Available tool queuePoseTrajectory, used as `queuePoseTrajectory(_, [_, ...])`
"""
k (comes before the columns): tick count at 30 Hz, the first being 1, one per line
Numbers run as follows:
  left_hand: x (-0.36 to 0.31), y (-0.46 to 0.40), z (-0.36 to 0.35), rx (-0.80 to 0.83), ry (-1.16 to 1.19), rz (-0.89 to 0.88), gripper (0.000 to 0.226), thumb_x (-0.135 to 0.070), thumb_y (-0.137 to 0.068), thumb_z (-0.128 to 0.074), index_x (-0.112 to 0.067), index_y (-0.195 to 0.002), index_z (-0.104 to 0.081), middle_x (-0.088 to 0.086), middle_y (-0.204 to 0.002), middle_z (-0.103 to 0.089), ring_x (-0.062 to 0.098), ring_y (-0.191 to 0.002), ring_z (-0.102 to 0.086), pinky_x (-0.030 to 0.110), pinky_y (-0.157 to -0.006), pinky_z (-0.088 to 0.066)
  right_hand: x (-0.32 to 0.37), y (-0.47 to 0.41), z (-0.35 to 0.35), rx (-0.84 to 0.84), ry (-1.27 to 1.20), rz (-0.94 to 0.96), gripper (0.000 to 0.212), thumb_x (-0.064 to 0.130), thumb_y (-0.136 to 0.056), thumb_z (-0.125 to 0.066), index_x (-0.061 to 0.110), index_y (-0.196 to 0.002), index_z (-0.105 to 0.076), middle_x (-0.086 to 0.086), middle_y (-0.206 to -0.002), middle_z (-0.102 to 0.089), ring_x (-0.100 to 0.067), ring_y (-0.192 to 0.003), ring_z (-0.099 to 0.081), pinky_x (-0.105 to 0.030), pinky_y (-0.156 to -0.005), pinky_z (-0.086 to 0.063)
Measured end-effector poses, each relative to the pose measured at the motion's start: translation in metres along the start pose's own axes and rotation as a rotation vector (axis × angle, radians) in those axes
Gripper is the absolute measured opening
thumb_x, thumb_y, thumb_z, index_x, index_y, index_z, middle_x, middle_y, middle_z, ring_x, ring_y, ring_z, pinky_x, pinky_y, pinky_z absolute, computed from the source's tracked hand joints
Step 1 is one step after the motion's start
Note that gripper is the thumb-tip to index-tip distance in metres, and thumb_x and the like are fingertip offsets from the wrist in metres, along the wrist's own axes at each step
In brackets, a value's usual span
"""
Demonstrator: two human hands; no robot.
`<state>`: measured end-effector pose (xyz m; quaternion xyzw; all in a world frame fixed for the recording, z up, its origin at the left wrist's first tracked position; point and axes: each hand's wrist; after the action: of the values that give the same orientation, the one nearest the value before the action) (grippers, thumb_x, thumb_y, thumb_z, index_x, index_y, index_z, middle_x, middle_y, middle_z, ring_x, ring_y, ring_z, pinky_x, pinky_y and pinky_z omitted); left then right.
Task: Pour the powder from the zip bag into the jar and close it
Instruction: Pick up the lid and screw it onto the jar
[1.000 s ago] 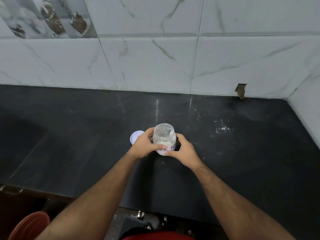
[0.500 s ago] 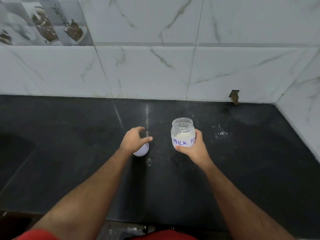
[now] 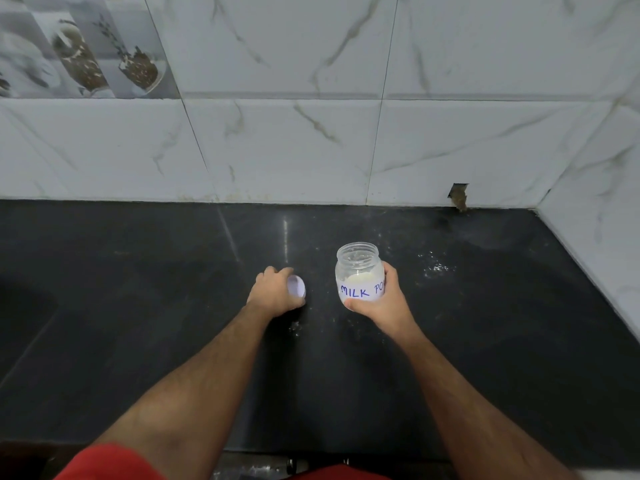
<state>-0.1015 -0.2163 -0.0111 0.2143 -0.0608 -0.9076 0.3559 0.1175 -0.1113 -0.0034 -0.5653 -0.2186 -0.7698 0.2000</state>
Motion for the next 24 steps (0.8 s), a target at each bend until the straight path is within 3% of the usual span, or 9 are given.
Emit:
queuePoseTrajectory(4, [-0.038,-0.005,0.016,-0.064,0.351,0.012,0.072,-0.051,-0.071,-0.075,-0.019,-0.133,-0.055,0.007,-0.123,-0.056,0.028,-0.111,-0.06,0.041,-0.096,-0.052,0.003,0.0,0.005,0.012,-0.064,0.009,0.105,0.037,-0.044,-0.089,0.034,-0.136,-0.039,0.016,-0.12,-0.062,-0.005,-0.107,-0.065,-0.022,-0.082,-0.056])
queuePoseTrajectory(8, [-0.071,-0.01,0.031,-0.06,0.987,0.033,0.032,-0.041,-0.08,-0.074,-0.014,-0.094,-0.065,0.004,-0.098,-0.068,0.025,-0.092,-0.065,0.037,-0.077,-0.051,0.004,-0.001,0.013,0.034,-0.185,-0.015,0.104,0.033,-0.046,-0.089,0.025,-0.137,-0.039,0.005,-0.124,-0.063,-0.012,-0.111,-0.066,-0.024,-0.079,-0.057])
queuePoseTrajectory(11, [-0.093,-0.01,0.045,-0.005,1.223,0.043,0.03,-0.039,-0.086,-0.07,-0.012,-0.098,-0.068,0.009,-0.104,-0.069,0.024,-0.097,-0.062,0.038,-0.085,-0.045,0.002,0.002,0.016,0.034,-0.243,-0.026,0.102,0.03,-0.047,-0.089,0.021,-0.137,-0.041,-0.001,-0.124,-0.065,-0.015,-0.111,-0.067,-0.029,-0.084,-0.058])
queuePoseTrajectory(14, [-0.116,-0.009,0.054,0.08,1.317,0.031,0.033,-0.035,-0.087,-0.069,-0.011,-0.109,-0.065,0.013,-0.11,-0.069,0.026,-0.103,-0.064,0.043,-0.104,-0.042,0.004,0.003,0.017,0.034,-0.256,-0.018,0.094,0.022,-0.054,-0.087,0.02,-0.136,-0.042,-0.001,-0.122,-0.066,-0.007,-0.104,-0.069,-0.024,-0.078,-0.057])
queuePoseTrajectory(18, [-0.137,-0.007,0.058,0.172,1.317,-0.089,0.045,-0.03,-0.084,-0.073,-0.008,-0.12,-0.056,0.012,-0.109,-0.065,0.024,-0.088,-0.062,0.041,-0.098,-0.045,0.01,-0.002,0.026,0.007,-0.262,0.007,0.084,0.013,-0.068,-0.088,0.019,-0.137,-0.041,0.001,-0.121,-0.064,-0.008,-0.103,-0.068,-0.02,-0.075,-0.057])
queuePoseTrajectory(21, [-0.143,-0.003,0.059,0.198,1.228,-0.119,0.07,-0.037,-0.074,-0.078,-0.02,-0.132,-0.043,0.007,-0.121,-0.063,0.024,-0.101,-0.063,0.044,-0.103,-0.046,0.014,-0.009,0.037,-0.006,-0.266,0.006,0.07,0.012,-0.08,-0.084,0.026,-0.134,-0.042,0.003,-0.121,-0.063,-0.012,-0.105,-0.067,-0.018,-0.072,-0.057])
queuePoseTrajectory(24, [-0.147,0.0,0.061,0.208,1.107,-0.171,0.073,-0.048,-0.065,-0.074,-0.025,-0.129,-0.05,0.004,-0.124,-0.065,0.024,-0.116,-0.062,0.05,-0.106,-0.046,0.02,-0.015,0.045,0.003,-0.269,-0.015,0.06,0.014,-0.081,-0.083,0.034,-0.123,-0.045,0.004,-0.119,-0.063,-0.014,-0.102,-0.068,-0.02,-0.066,-0.058])
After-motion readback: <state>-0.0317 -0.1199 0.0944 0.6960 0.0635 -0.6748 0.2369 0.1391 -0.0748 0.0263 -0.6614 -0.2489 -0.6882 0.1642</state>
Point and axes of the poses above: each hand's wrist, its own y-axis away from the middle knuckle, its own z-axis out of the back of the hand, x = y × z
